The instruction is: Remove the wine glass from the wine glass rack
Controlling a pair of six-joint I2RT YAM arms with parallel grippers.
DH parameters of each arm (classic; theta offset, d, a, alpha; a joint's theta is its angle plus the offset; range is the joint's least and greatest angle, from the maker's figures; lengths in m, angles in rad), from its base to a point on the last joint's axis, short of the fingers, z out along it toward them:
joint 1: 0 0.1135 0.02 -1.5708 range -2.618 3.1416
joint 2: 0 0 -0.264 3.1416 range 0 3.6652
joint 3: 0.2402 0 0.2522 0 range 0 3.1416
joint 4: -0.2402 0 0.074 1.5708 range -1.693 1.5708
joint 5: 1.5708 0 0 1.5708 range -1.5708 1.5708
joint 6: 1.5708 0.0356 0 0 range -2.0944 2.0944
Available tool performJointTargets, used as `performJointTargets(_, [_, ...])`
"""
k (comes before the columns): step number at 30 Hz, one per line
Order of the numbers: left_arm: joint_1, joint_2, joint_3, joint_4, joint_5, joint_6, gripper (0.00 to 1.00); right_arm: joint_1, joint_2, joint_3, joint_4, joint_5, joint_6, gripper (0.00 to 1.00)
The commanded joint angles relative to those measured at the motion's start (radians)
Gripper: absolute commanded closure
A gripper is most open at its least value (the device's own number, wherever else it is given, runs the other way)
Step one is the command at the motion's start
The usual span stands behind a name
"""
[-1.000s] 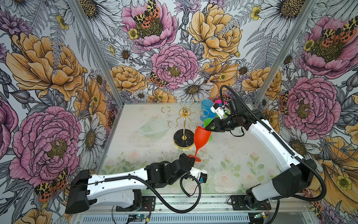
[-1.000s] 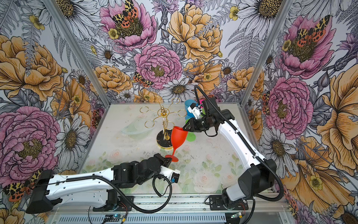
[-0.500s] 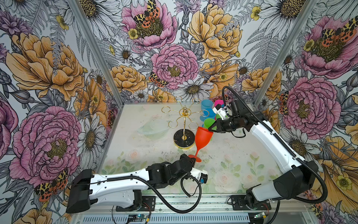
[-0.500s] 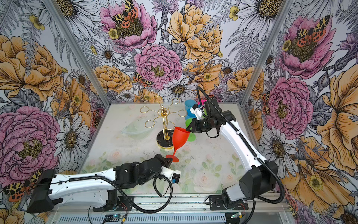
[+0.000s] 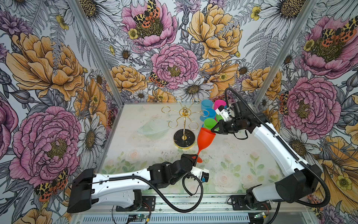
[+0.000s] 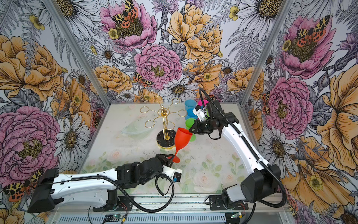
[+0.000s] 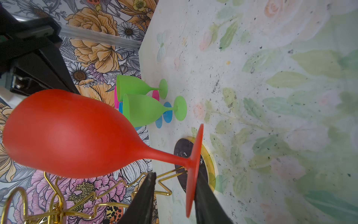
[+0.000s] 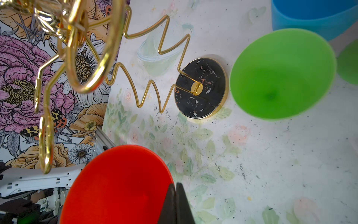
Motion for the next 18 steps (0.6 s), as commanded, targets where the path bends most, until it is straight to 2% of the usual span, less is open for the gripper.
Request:
performJointTargets(1, [0.005, 0.000, -0.010, 0.037, 0.016, -0.027, 0.58, -0.010, -0.038, -0.002, -0.002, 0.061, -0.016, 1.00])
performJointTargets(8, [-0.002, -0.019, 0.000, 0.005, 0.043, -0.101, 0.45, -0.010, -0.061, 0.012, 0.000, 0.186, -0.034, 1.00])
performJointTargets(18, [-0.006, -0.057, 0.003, 0.001, 0.039, -0.233, 0.39, -0.010, -0.083, -0.011, 0.001, 0.268, -0.058, 1.00])
